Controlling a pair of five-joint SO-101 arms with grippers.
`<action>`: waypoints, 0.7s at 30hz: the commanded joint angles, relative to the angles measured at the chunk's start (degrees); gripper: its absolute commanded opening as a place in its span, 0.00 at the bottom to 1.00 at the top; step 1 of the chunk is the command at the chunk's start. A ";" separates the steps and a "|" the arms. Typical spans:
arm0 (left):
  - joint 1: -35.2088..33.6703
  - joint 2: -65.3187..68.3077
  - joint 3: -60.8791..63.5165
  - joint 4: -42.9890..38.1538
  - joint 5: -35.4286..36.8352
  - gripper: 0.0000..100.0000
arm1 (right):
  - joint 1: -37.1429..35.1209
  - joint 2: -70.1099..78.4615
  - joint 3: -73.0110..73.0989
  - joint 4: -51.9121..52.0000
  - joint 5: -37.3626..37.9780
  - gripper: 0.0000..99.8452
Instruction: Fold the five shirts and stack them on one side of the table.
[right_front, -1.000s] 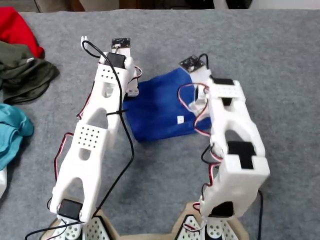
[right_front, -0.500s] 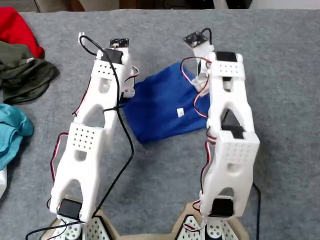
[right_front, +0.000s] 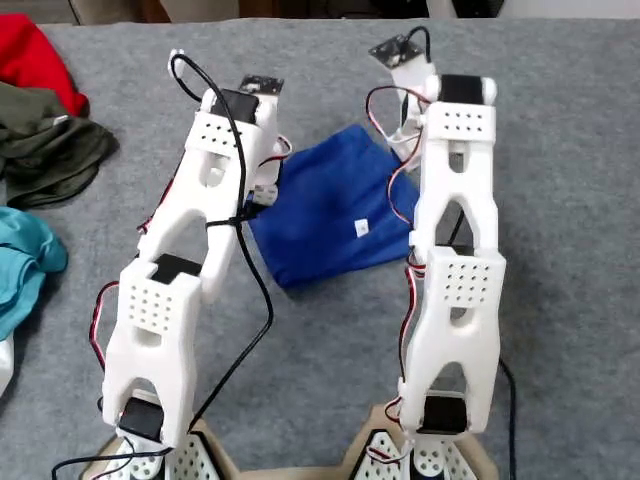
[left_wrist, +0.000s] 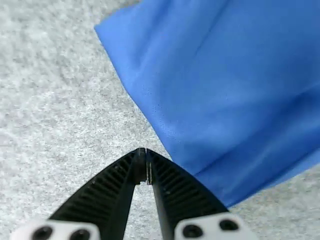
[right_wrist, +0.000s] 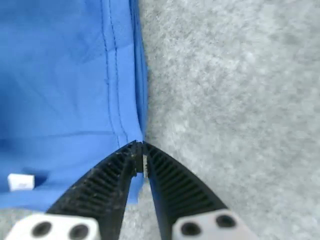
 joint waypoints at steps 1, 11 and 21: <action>0.00 -4.70 -0.26 0.62 2.11 0.02 | 0.75 -0.22 -8.84 6.59 0.09 0.01; -2.99 -0.04 -0.79 -10.73 2.46 0.02 | -0.22 -9.54 15.43 6.59 -5.19 0.01; -5.10 7.16 -3.34 -11.52 3.43 0.02 | -1.89 -29.67 41.71 -0.88 -5.10 0.01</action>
